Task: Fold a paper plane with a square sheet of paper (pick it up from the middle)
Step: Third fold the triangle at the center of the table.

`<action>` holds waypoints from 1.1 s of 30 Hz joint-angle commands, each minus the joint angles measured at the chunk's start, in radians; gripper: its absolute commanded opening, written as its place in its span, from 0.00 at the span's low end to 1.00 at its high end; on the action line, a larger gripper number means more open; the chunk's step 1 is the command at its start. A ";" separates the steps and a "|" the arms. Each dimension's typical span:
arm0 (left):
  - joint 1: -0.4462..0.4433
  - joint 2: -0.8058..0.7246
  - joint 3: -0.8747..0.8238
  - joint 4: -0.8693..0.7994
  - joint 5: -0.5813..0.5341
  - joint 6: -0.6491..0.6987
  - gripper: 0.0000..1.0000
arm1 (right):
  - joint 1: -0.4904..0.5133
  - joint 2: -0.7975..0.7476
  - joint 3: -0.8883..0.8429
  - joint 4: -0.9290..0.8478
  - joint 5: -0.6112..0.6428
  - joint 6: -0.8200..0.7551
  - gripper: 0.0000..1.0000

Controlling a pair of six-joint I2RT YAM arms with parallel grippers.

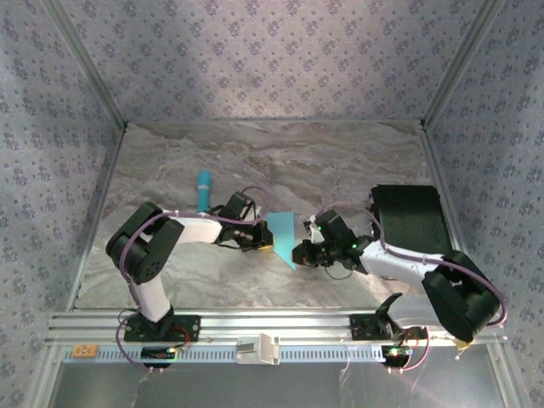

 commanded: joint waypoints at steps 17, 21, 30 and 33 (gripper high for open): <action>0.007 -0.057 0.094 -0.146 -0.059 0.014 0.05 | 0.010 0.257 -0.024 0.086 0.055 0.115 0.00; -0.017 -0.074 0.097 -0.152 -0.070 -0.002 0.06 | 0.005 0.244 -0.022 0.079 0.057 0.101 0.00; -0.068 -0.015 0.042 -0.034 -0.025 -0.064 0.05 | -0.005 0.225 -0.031 0.071 0.060 0.093 0.00; -0.059 0.017 0.023 -0.023 -0.044 -0.055 0.04 | -0.005 0.225 -0.031 0.063 0.069 0.089 0.00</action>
